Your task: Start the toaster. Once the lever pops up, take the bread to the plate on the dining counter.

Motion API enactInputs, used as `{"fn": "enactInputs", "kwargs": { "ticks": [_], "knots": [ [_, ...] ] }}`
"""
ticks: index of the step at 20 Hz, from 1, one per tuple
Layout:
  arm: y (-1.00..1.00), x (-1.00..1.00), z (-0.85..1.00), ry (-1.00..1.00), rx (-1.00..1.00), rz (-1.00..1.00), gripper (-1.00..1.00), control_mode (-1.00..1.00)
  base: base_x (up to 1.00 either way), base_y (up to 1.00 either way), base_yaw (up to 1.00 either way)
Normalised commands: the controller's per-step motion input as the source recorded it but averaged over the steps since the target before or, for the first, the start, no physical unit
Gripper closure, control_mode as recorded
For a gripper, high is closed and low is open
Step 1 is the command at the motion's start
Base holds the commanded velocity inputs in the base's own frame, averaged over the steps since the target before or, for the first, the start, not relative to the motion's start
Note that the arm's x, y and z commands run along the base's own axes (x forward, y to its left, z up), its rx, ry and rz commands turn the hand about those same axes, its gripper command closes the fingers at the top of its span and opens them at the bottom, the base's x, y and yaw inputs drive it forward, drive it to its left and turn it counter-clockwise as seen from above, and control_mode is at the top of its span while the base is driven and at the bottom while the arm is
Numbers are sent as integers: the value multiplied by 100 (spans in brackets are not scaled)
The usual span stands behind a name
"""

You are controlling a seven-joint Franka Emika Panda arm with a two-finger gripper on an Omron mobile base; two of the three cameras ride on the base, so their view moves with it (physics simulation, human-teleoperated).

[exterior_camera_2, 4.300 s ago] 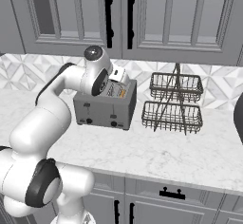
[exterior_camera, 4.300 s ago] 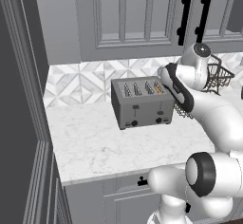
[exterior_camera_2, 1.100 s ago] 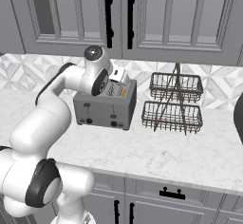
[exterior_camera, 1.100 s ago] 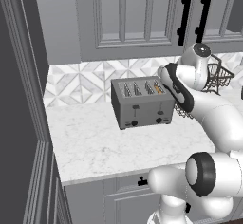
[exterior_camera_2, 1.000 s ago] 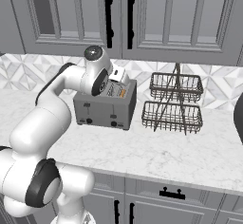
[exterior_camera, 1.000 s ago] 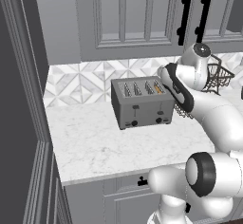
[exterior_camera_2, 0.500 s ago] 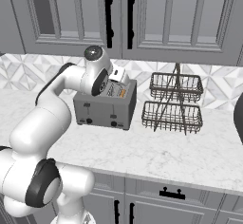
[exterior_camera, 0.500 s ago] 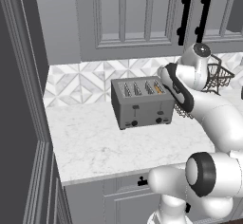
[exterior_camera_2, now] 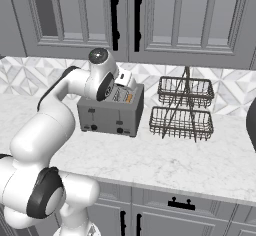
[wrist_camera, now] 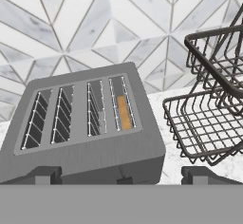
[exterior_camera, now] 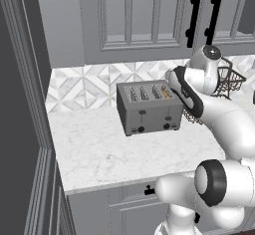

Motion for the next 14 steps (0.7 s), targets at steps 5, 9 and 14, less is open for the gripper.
{"fn": "enactInputs", "kwargs": {
  "ticks": [5, 9, 14],
  "knots": [
    [0, 0, 0, 0, 0, 0, -100, -100, 0, 0, 0],
    [0, 0, 0, 0, 0, 0, -100, -100, 0, 0, 0],
    [0, 0, 0, 0, 0, 0, -100, -100, 0, 0, 0]
  ]
}}
